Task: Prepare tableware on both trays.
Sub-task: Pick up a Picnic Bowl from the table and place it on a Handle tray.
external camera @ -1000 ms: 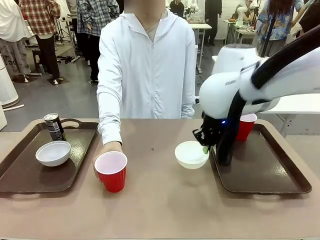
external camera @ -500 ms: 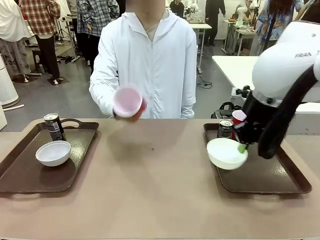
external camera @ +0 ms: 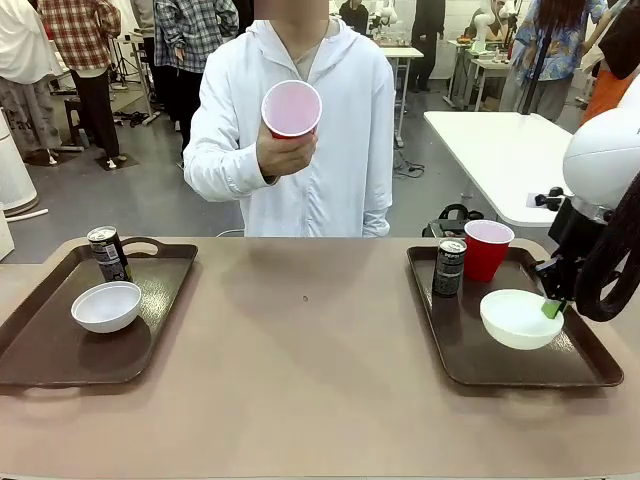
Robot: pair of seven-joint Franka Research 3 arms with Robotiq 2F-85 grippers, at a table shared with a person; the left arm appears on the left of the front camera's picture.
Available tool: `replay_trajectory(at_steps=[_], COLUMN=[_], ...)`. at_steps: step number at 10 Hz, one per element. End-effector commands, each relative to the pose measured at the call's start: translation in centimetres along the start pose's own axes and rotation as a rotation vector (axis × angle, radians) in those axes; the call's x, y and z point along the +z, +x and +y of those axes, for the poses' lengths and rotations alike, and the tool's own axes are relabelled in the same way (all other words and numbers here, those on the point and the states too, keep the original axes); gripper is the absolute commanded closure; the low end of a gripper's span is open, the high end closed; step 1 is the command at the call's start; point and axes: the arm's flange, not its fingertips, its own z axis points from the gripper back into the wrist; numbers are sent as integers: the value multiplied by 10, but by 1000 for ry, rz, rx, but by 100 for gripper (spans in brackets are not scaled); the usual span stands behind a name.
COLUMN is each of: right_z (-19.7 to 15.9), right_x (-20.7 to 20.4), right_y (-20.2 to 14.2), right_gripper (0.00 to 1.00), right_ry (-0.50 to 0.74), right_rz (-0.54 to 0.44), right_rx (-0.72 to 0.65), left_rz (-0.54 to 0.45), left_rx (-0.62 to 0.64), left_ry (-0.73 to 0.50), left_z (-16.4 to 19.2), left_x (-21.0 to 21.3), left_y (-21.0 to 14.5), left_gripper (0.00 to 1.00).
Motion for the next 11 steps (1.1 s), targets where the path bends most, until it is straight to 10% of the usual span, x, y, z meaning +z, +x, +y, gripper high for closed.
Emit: replay_trajectory(at_steps=[1, 11], right_z=[9, 17], right_x=[-2, -47], right_y=[-1, 37], right_gripper=[100, 96], right_ry=[-3, -116], right_rz=[10, -87], right_rx=[55, 123], left_rz=[0, 0], left_rx=[-21, -21], left_ry=[-8, -8], left_z=[1, 1], left_x=[3, 3], left_y=[0, 0], left_gripper=[0, 0])
